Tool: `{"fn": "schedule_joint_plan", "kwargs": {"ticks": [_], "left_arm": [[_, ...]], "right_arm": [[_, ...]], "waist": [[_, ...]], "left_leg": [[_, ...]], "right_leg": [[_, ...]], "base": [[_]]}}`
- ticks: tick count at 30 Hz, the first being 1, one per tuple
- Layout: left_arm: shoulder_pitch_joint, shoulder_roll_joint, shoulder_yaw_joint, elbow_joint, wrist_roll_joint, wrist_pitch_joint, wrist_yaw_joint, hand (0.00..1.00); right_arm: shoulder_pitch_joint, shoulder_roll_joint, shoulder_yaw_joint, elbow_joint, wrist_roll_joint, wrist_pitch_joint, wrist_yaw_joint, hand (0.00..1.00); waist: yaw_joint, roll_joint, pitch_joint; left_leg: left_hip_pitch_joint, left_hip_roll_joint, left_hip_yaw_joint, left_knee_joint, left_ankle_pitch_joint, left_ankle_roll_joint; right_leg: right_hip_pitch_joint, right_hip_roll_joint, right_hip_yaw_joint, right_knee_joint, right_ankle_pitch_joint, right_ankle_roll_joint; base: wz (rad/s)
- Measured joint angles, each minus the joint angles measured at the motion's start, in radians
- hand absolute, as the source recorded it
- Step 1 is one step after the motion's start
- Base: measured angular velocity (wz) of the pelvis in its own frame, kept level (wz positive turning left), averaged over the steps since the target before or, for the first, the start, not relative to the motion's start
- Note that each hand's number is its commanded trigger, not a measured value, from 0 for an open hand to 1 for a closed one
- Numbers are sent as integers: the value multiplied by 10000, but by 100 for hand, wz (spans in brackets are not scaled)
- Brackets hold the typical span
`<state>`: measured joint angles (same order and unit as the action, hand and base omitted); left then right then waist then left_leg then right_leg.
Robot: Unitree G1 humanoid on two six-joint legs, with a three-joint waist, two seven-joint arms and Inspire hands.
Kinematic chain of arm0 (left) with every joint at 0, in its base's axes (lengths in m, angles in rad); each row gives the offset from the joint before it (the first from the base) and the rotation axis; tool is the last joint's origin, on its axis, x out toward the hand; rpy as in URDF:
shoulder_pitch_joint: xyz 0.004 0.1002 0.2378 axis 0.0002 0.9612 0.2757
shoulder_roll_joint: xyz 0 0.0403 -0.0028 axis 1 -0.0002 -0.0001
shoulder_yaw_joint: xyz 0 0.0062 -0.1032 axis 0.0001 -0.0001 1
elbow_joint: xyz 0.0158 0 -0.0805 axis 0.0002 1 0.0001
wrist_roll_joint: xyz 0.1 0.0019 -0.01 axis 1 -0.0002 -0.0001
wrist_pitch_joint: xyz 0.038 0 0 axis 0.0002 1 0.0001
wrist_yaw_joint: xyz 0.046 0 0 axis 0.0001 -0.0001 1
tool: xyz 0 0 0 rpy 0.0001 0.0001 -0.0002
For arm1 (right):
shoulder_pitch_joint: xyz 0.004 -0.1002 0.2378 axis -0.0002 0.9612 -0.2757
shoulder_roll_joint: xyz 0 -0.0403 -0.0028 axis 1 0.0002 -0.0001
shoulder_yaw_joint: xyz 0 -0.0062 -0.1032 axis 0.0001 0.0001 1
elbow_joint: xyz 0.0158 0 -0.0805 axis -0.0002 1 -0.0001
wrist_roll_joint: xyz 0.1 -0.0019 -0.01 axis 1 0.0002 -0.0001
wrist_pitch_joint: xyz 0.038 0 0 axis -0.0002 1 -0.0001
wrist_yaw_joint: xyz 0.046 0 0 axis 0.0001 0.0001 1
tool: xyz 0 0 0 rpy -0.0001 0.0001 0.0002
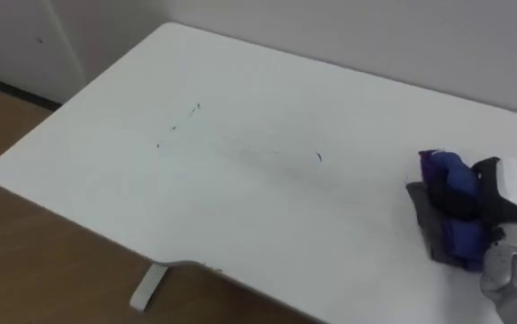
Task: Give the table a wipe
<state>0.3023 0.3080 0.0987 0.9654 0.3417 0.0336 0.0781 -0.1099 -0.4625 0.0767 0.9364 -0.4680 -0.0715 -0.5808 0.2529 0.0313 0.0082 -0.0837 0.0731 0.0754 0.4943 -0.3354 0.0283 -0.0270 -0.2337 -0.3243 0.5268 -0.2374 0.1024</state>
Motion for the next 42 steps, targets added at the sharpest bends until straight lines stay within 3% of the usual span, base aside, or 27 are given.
{"fn": "schedule_joint_plan", "kwargs": {"ticks": [2, 4, 6, 7, 10, 11, 12, 13, 15, 16, 17, 19, 20, 21, 22, 24, 25, 26, 28, 30, 33, 35, 38, 41, 42], "left_arm": [[-107, 236, 119, -8, 31, -3, 59, 0], [-188, 589, 168, -8, 22, -3, 114, 0], [-255, 790, 265, -243, 40, 15, 340, 0], [-195, 783, 264, -258, 55, 16, 380, 0], [-49, 561, 267, -321, 235, 51, 474, 0], [9, 465, 250, -293, 237, 68, 502, 0], [13, 190, 224, -313, 255, 132, 519, 0], [16, 70, 181, -352, 281, 131, 549, 0], [-30, -422, 69, -436, 464, 112, 671, 0], [-33, -506, -40, -447, 499, 111, 670, 0], [4, -614, -265, -448, 604, 113, 669, 0], [24, -733, -370, -448, 623, 112, 667, 0], [28, -764, -438, -426, 623, 120, 661, 0], [-21, -803, -459, -433, 626, 125, 655, 0], [-87, -822, -458, -435, 626, 125, 650, 0], [-124, -967, -468, -433, 620, 171, 624, 0], [-110, -984, -494, -454, 622, 225, 583, 0], [-41, -983, -527, -523, 621, 352, 549, 0], [-13, -956, -608, -530, 606, 515, 544, 0], [-10, -947, -716, -516, 614, 561, 535, 0], [-411, -941, -910, -424, 228, 595, 524, 0], [-556, -935, -1147, -405, 132, 639, 526, 0], [-578, -943, -1630, -410, 165, 689, 525, 0], [-630, -946, -1952, -410, 167, 703, 524, 0], [-622, -917, -1978, -408, 167, 704, 524, 0]], "right_arm": [[278, 0, -241, 197, 364, -4, -124, 100], [497, 0, -317, 466, 732, -12, -212, 100], [784, 18, -424, 554, 1037, -40, -202, 100], [829, 41, -499, 553, 1058, -74, -196, 100], [902, 273, -712, 546, 1048, -356, -242, 100], [897, 377, -710, 422, 967, -412, -323, 100], [885, 361, -715, 335, 916, -428, -446, 100], [886, 356, -715, 278, 910, -428, -502, 100], [523, 358, -938, 250, 599, -378, -467, 100], [461, 354, -1031, 250, 493, -353, -452, 100], [292, 365, -1166, 237, 296, -336, -404, 100], [-77, 373, -1201, 236, -29, -191, -301, 100], [-423, 373, -1207, 192, -554, -27, -149, 100], [-796, 356, -1201, 104, -1025, 81, -26, 100], [-919, 354, -1189, -4, -1167, 118, 27, 100], [-1506, 353, -960, -515, -1894, 542, 328, 100], [-1600, 359, -797, -692, -2129, 629, 418, 100], [-1782, 494, -353, -1039, -2543, 768, 606, 100], [-2019, 850, 456, -1472, -2870, 927, 894, 100], [-2365, 1565, 1256, -1591, -3304, 973, 1145, 100], [-2554, 2130, 2065, -1620, -3315, 944, 1170, 100], [-2581, 2295, 2206, -1568, -3309, 937, 1161, 100], [-2579, 2355, 2375, -1519, -3363, 941, 1158, 100], [-2590, 2321, 2439, -1524, -3445, 942, 1135, 100], [-2591, 2341, 2489, -1544, -3445, 942, 1117, 71]], "waist": [[-352, 24, -121], [-607, -57, -176], [-732, -213, -255], [-768, -222, -255], [-870, -279, -263], [-881, -417, -278], [-877, -306, -314], [-898, -285, -310], [-960, -233, -268], [-997, -212, -263], [-1115, -153, -189], [-1104, -112, -134], [-1095, -10, -104], [-1132, 88, -17], [-1107, 230, -12], [-746, 408, 102], [-575, 500, 90], [-259, 637, 63], [-75, 737, 26], [70, 604, 27], [276, 308, 77], [300, 109, 139], [376, -121, 132], [545, -133, 129], [557, -133, 130]], "left_leg": [[-131, 176, -70, 212, -89, -44], [-129, 359, -202, 232, -84, -151], [-60, 602, -247, 250, -113, -404], [-26, 684, -255, 251, -133, -482], [326, 1109, -254, 56, -120, -1020], [426, 1220, -216, -139, -26, -1286], [449, 1458, -210, -363, 142, -1589], [459, 1574, -238, -508, 261, -1737], [468, 1971, -238, -1031, 824, -2174], [431, 2038, -180, -1069, 945, -2184], [413, 2093, -55, -1054, 1164, -2148], [397, 1881, 173, -956, 1280, -2041], [258, 1592, 196, -822, 1198, -1889], [41, 1183, 177, -622, 1045, -1609], [-31, 969, 158, -592, 979, -1489], [-26, 49, 36, -868, 912, -880], [-4, -63, 40, -963, 917, -810], [104, -142, 45, -1150, 928, -783], [206, -168, 63, -1395, 960, -771], [281, -169, 48, -1650, 1022, -797], [252, -165, -269, -1766, 1045, -815], [261, -165, -515, -1797, 1044, -815], [267, -138, -648, -1894, 1029, -792], [282, -118, -706, -1906, 986, -722], [279, -127, -790, -1911, 973, -700]], "right_leg": [[-322, -377, 288, -8, -24, 25], [-445, -662, 476, -332, 49, 33], [-293, -893, 175, -1279, 554, 89], [-228, -887, -7, -1535, 717, 103], [122, -543, -691, -1987, 1234, 42], [101, -376, -912, -1751, 1329, 264], [-35, -126, -1086, -1376, 1096, -13], [-115, 3, -1125, -1262, 965, -96], [-427, 350, -1283, -921, 394, -434], [-469, 381, -1323, -810, 262, -493], [-492, 411, -1491, -640, 1, -515], [-653, 430, -1317, -387, -243, -600], [-747, 434, -1208, -360, -323, -728], [-902, 495, -1017, -359, -318, -793], [-993, 596, -811, -386, -280, -853], [-1334, 898, 281, -437, -48, -964], [-1447, 988, 505, -465, 50, -968], [-1640, 1163, 894, -521, 180, -1033], [-1750, 1363, 1201, -674, 335, -1116], [-1862, 1557, 1435, -808, 457, -1228], [-1792, 1707, 1390, -1097, 607, -1321], [-1610, 1729, 1217, -1319, 686, -1344], [-1383, 1798, 1063, -1773, 931, -1347], [-1149, 1834, 928, -2152, 1145, -1283], [-1072, 1829, 843, -2244, 1173, -1274]], "base": [[4], [11], [-2], [-9], [-11], [-7], [0], [10], [18], [33], [26], [4], [-15], [-14], [-25], [-69], [-110], [-100], [-75], [-38], [-3], [23], [11], [5], [15]]}}
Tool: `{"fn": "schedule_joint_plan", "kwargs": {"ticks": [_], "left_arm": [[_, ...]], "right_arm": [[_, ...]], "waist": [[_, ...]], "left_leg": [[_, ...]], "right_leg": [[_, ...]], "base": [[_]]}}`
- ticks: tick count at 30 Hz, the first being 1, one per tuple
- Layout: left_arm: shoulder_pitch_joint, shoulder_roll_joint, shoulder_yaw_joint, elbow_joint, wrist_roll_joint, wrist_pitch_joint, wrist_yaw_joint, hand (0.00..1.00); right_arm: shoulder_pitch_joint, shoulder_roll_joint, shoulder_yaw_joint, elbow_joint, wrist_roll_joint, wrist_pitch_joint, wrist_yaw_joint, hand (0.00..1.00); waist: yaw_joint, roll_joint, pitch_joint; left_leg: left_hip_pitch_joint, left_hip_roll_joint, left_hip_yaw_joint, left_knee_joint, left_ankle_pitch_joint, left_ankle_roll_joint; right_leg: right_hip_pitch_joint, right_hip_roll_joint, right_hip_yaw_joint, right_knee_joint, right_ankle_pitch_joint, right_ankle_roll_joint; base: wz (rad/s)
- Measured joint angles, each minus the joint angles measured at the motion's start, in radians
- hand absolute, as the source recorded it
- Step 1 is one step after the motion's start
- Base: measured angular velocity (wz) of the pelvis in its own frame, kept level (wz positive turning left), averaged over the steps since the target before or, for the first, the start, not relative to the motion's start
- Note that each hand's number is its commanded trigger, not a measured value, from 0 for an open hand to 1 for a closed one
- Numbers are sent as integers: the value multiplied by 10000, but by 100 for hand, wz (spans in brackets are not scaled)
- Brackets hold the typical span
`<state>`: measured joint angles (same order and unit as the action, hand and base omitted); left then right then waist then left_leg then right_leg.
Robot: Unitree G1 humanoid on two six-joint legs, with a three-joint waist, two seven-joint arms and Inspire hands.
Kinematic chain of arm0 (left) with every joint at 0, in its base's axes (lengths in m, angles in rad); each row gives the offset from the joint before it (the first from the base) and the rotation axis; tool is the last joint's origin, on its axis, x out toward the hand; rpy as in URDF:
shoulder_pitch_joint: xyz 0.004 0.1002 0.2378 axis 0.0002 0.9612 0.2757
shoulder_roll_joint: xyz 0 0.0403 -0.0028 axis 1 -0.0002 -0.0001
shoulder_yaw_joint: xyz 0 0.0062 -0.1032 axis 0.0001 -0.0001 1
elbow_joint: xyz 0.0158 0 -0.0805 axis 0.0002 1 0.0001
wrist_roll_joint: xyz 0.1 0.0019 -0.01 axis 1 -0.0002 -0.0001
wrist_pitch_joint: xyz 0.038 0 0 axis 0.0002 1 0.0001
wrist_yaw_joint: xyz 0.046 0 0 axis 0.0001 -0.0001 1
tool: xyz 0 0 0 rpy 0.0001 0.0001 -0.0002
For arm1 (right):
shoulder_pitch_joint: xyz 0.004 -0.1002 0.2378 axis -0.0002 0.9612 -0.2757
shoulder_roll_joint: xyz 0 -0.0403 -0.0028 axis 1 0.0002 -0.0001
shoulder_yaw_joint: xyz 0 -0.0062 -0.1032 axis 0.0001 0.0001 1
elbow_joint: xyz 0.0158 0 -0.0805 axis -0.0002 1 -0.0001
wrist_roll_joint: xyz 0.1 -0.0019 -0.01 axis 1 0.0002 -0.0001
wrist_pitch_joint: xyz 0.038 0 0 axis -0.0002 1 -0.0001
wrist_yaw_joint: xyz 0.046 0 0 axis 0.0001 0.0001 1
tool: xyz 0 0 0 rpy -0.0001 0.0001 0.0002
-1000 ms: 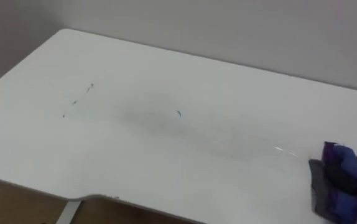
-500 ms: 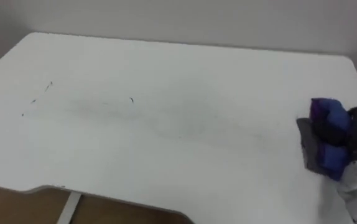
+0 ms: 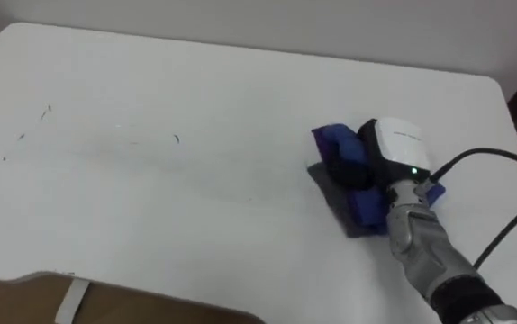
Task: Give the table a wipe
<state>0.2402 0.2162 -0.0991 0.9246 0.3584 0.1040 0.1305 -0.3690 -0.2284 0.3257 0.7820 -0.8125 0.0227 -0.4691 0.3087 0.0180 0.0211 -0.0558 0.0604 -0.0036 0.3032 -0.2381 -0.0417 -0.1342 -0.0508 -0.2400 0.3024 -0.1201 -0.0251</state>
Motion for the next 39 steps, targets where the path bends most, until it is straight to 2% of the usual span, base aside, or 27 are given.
{"fn": "schedule_joint_plan", "kwargs": {"ticks": [1, 2, 5, 10, 11, 13, 16, 19, 20, 21, 22, 24, 25, 27, 28, 29, 30, 31, 33, 35, 37, 39], "left_arm": [[31, 13, 0, 0, 0, 5, 0, 0], [-19, 32, 0, -3, 3, 6, 2, 0], [-9, 35, -11, -1, 21, 20, 2, 0], [240, 41, -11, 3, 25, 335, -39, 0], [271, 47, -9, -1, 21, 410, -38, 0], [467, 46, -12, -27, 5, 445, -42, 0], [615, 46, -9, -240, 12, 502, -41, 0], [668, 40, 15, -230, -72, 497, -41, 0], [684, 8, 62, -237, -45, 496, -41, 0], [708, -63, 189, -280, 5, 494, -36, 0], [723, -83, 218, -332, -5, 493, -27, 0], [857, -179, 461, -571, -12, 408, -17, 0], [904, -224, 568, -624, -16, 405, -13, 0], [976, -375, 1052, -633, -6, 269, 16, 0], [1026, -396, 1180, -622, -6, 199, 58, 0], [1097, -411, 1366, -602, -8, 143, 88, 0], [1102, -419, 1534, -604, -7, 93, 103, 0], [1115, -415, 1622, -618, -7, 31, 115, 0], [1147, -408, 1803, -629, -5, -104, 119, 0], [1139, -409, 1804, -628, 4, -192, 97, 0], [1137, -409, 1809, -624, -7, -193, 95, 0], [1120, -408, 1816, -592, -33, -164, 84, 0]], "right_arm": [[-2, 2, 45, -7, 0, -2, -9, 14], [-3, 13, 89, -29, 1, -10, -13, 0], [-4, 13, 106, -100, 17, -13, -93, 0], [2, -46, 285, 44, 43, 32, -350, 0], [9, -48, 375, 113, 115, 34, -415, 0], [33, -55, 426, 123, 370, 13, -467, 0], [222, -35, 449, -4, 638, -25, -513, 0], [681, -45, 379, -415, 720, -175, -636, 0], [974, -57, 318, -675, 873, -322, -753, 0], [1403, -62, 101, -1187, 921, -471, -765, 0], [1644, -62, -33, -1494, 943, -555, -765, 0], [2523, -84, -529, -2504, 1176, -868, -804, 0], [2694, -84, -660, -2623, 1207, -896, -827, 0], [3224, -90, -1421, -3153, 1179, -896, -819, 0], [3295, -93, -1633, -3321, 1189, -891, -822, 0], [3388, -111, -2062, -3664, 1271, -899, -828, 0], [3502, -157, -2549, -4094, 1511, -964, -848, 0], [3565, -179, -2784, -4333, 1586, -989, -874, 0], [3812, -492, -3419, -4928, 1911, -1253, -1215, 0], [4036, -635, -3850, -5158, 2108, -1339, -1429, 0], [4238, -722, -4020, -5323, 2361, -1332, -1564, 0], [4381, -730, -4199, -5668, 2347, -1305, -1563, 0]], "waist": [[25, 0, 0], [59, 2, 1], [302, -13, -7], [456, -90, -18], [456, -119, -44], [390, -135, -21], [216, -139, -29], [87, -146, -66], [-76, -206, -139], [-161, -146, -167], [-246, -192, -201], [-552, -103, -189], [-629, -74, -202], [-1093, -3, -243], [-1164, 15, -246], [-1406, 0, -239], [-1614, -76, -240], [-1677, -117, -227], [-1954, -248, -189], [-2002, -302, -163], [-2086, -380, -203], [-2269, -407, -194]], "left_leg": [[2, 0, -23, -2, -2, 3], [6, 0, -98, -23, -2, 3], [4, -6, -188, -137, 5, 6], [112, -9, -268, -344, 36, 23], [171, -8, -265, -386, 37, 24], [312, -2, -267, -492, 38, 26], [570, 0, -249, -674, 43, 37], [826, -4, -243, -849, 56, 60], [889, -13, -236, -894, 58, 64], [985, -16, -211, -964, 72, 87], [1032, -17, -208, -998, 77, 95], [1186, -20, -97, -1089, 84, 106], [1235, -20, -47, -1123, 85, 108], [1403, -42, -4, -1167, 86, 110], [1460, -48, 0, -1172, 86, 110], [1586, -49, 108, -1204, 87, 110], [1693, -51, 271, -1214, 86, 110], [1728, -59, 290, -1217, 86, 110], [1923, -65, 344, -1241, 85, 109], [2106, -59, 481, -1277, 85, 109], [2203, -56, 604, -1337, 84, 109], [2244, -53, 720, -1417, 79, 120]], "right_leg": [[40, -2, -44, -50, 6, 9], [111, 3, -116, -142, 21, 18], [146, 11, -216, -242, 16, 23], [293, 13, -313, -391, -11, 47], [348, 21, -314, -444, -17, 58], [529, 34, -356, -581, -17, 80], [807, 56, -359, -780, -21, 145], [1057, 61, -369, -913, -38, 184], [1152, 60, -377, -979, -53, 215], [1195, 57, -366, -994, -66, 235], [1226, 54, -365, -998, -71, 242], [1281, 47, -310, -996, -83, 262], [1297, 47, -271, -994, -87, 268], [1424, 25, -194, -980, -119, 308], [1474, 18, -193, -975, -131, 320], [1550, 17, -110, -958, -168, 328], [1556, 1, -31, -862, -234, 334], [1557, -14, -7, -782, -289, 342], [1735, -11, 37, -783, -347, 371], [1861, 8, 139, -798, -365, 396], [1902, 8, 187, -771, -369, 400], [1898, 7, 208, -738, -371, 405]], "base": [[19], [16], [10], [5], [4], [7], [5], [3], [6], [5], [0], [-8], [-18], [-8], [-7], [-16], [-18], [-10], [0], [-10], [-7], [0]]}}
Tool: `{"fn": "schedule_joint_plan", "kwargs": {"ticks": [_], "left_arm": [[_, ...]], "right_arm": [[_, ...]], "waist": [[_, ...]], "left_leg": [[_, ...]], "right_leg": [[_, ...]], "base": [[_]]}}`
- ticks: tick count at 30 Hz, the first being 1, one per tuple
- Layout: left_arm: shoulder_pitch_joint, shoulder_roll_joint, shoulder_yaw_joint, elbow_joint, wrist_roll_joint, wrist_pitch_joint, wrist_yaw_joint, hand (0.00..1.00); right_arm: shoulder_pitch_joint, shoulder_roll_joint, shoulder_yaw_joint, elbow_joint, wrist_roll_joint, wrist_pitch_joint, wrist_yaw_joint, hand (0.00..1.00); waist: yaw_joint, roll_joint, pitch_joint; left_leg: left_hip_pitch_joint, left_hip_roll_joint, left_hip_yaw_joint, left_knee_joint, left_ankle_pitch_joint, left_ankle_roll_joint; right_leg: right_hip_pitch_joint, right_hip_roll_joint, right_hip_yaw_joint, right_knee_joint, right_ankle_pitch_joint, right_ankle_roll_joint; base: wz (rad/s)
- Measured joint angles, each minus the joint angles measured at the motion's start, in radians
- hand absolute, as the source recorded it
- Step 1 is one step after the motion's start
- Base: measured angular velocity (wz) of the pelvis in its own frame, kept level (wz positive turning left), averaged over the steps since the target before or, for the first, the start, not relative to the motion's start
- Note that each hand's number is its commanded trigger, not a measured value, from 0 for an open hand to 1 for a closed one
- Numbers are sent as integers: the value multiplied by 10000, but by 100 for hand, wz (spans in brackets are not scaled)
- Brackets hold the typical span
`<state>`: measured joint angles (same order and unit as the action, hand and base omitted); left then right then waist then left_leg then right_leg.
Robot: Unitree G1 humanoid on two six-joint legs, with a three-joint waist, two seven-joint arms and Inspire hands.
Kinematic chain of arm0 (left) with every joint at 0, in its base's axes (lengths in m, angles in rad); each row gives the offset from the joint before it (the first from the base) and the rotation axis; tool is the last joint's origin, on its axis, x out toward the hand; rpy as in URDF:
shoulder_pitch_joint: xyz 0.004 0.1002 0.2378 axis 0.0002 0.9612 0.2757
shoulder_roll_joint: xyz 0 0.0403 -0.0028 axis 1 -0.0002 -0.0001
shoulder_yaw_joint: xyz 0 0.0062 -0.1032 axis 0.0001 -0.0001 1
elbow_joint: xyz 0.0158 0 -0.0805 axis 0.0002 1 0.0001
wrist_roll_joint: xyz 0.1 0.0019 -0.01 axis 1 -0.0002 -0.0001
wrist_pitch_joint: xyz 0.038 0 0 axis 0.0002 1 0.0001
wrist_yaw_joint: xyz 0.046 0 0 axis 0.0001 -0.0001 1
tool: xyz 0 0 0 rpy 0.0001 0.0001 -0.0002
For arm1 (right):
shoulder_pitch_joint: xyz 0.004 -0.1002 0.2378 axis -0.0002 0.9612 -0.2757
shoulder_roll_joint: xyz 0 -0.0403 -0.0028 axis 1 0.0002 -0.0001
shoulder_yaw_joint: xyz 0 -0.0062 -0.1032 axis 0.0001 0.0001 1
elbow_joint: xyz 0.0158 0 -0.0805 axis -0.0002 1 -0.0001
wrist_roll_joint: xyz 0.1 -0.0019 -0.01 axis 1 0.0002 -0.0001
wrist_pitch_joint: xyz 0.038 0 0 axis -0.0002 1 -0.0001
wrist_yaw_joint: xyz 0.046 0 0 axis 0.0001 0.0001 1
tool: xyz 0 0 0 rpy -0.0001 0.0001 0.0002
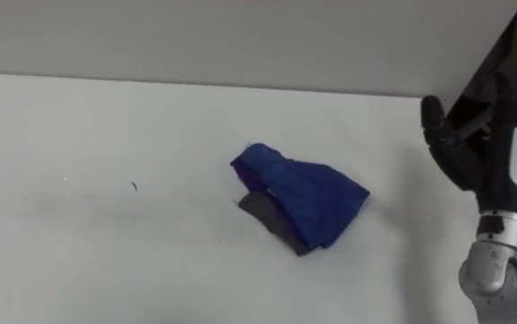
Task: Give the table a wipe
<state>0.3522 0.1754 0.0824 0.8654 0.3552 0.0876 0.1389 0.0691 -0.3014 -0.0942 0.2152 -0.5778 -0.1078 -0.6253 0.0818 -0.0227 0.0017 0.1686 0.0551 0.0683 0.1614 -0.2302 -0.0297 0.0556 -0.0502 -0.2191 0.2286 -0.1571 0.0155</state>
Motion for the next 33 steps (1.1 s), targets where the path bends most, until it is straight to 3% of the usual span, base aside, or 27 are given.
{"fn": "schedule_joint_plan", "kwargs": {"ticks": [3, 14, 18, 22, 28, 30, 33], "left_arm": [[-31, -2, 261, 69, -10, 45, -38, 0], [322, -32, 1444, 250, -88, 162, 10, 0], [483, -21, 1592, 253, -108, 173, 39, 0], [493, -44, 1926, 238, -134, 186, 33, 0], [510, -18, 1931, 199, -114, 165, 54, 0], [485, -20, 1931, 171, -110, 139, 54, 0], [539, -21, 1980, 172, -113, 153, -34, 0]], "right_arm": [[14, 0, -310, -174, -33, 11, 0, 0], [587, -48, -1801, -80, 1023, 131, -221, 0], [690, -57, -2419, 1581, 2077, 370, -572, 0], [963, -52, -2714, 3330, 3121, 469, -592, 0], [1220, -58, -2965, 6356, 5298, 552, -738, 0], [1424, -54, -3040, 7388, 5989, 608, -708, 0], [1633, -10, -3231, 8354, 6634, 748, -430, 0]], "waist": [[-182, -10, -6], [-339, -51, -45], [-507, -266, -28], [-546, -313, -16], [-802, -217, 17], [-850, -81, 15], [-1040, 18, -39]], "left_leg": [[4, 8, 2, -7, -11, 18], [21, 14, 105, -101, -10, 18], [12, 9, 123, -94, -10, 18], [34, 10, 125, -92, -11, 18], [99, 10, 118, -99, -16, 24], [152, 12, 122, -112, -56, 76], [159, 10, 131, -143, -78, 103]], "right_leg": [[2, 13, -2, 2, 5, -2], [-21, 8, -5, -68, -9, 13], [-1, -8, -18, -75, -44, 26], [5, 0, 25, -77, -49, 25], [66, 0, 81, -78, -56, 32], [89, 9, 117, -55, -104, 59], [93, 10, 170, -10, -115, 59]], "base": [[0], [0], [2], [0], [1], [0], [0]]}}
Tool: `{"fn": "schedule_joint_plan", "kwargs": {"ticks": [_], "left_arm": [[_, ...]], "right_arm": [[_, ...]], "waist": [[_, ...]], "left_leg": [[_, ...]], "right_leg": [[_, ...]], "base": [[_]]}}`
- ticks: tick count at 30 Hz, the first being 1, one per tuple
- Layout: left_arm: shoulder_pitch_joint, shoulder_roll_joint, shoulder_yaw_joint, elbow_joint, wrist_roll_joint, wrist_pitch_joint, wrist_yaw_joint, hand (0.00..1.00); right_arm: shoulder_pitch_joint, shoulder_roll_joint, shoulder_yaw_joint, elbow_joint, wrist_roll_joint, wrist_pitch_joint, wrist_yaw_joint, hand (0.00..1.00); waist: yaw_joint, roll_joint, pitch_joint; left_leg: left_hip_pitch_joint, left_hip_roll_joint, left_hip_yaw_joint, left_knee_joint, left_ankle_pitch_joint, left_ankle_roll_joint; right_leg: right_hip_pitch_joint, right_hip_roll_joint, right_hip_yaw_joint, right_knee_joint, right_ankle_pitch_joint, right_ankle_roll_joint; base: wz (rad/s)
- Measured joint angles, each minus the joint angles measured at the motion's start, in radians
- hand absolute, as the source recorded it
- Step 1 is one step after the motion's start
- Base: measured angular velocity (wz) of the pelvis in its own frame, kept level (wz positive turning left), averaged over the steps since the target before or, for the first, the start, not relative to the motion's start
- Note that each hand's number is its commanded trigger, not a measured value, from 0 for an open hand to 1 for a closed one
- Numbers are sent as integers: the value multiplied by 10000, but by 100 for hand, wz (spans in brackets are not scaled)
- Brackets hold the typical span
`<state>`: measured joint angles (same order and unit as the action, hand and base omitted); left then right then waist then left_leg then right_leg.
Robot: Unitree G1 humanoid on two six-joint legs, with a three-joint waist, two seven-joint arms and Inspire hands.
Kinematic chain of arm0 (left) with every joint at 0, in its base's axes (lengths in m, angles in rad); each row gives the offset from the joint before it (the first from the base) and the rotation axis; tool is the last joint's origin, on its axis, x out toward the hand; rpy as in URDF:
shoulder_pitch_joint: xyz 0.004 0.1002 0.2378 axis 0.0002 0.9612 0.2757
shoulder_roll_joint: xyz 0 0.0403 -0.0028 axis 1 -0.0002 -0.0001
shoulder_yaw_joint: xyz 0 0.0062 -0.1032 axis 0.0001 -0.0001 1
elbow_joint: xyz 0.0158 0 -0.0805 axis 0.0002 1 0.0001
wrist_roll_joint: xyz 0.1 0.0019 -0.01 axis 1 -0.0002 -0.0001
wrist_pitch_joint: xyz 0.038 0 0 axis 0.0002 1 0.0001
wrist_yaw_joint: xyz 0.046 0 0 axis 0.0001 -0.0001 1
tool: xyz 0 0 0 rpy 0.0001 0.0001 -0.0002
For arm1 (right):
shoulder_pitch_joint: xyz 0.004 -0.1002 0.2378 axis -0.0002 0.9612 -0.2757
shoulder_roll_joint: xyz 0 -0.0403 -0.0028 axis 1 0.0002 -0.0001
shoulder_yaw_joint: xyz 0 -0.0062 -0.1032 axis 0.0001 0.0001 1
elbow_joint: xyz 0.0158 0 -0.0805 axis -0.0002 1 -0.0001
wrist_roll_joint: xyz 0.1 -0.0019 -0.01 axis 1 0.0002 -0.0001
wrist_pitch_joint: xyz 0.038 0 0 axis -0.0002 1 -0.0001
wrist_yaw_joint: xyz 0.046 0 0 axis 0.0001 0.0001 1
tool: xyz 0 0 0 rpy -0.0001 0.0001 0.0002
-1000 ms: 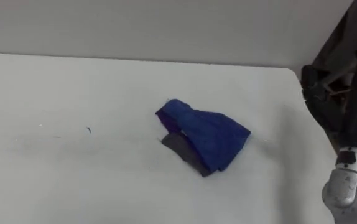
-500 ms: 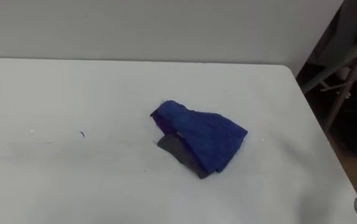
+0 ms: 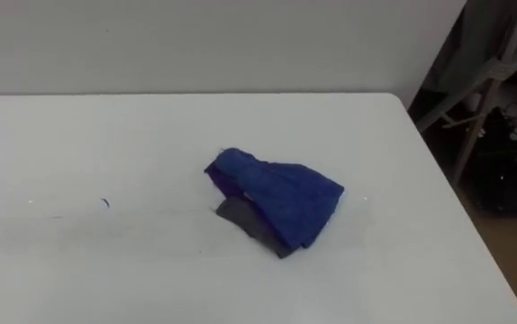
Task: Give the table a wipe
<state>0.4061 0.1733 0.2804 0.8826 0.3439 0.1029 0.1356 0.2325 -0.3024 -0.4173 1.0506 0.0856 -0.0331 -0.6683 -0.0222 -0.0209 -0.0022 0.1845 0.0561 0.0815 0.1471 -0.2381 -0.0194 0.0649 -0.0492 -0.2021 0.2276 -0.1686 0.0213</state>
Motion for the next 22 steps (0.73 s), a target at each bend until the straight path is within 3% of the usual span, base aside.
{"fn": "schedule_joint_plan", "kwargs": {"ticks": [7, 9, 13, 18, 22], "left_arm": [[-16, -64, 196, 38, 6, 198, -231, 0], [-31, -73, 144, 137, 10, 257, -325, 0], [-255, -172, -53, 592, 94, 305, -299, 0], [-649, -343, -1014, 903, 98, 285, -105, 0], [-790, -419, -1546, 904, 110, 308, -76, 0]], "right_arm": [[349, 378, 155, 1517, 266, 783, 1347, 0], [421, 515, 653, 1899, -106, 1083, 1991, 0], [421, 731, 1525, 1934, -1269, 1331, 2675, 0], [-195, 859, 3075, 1692, -3157, 1473, 3454, 0], [-623, 967, 4096, 1154, -4549, 1556, 3864, 0]], "waist": [[-101, -94, -47], [-58, -135, -65], [10, -83, -51], [346, 319, -28], [598, 483, 21]], "left_leg": [[27, -2, -20, 27, 0, 1], [46, -4, -20, 25, -1, 1], [188, -1, 2, -17, -36, 14], [206, -11, 6, 20, -126, 47], [158, -7, -25, -9, -124, 46]], "right_leg": [[44, 1, -32, -24, -1, -1], [51, 5, -15, -61, -1, -1], [194, 24, -31, -83, 15, 12], [210, 35, 24, -82, 44, 41], [221, 35, -45, -137, 32, 44]], "base": [[1], [0], [-2], [-2], [4]]}}
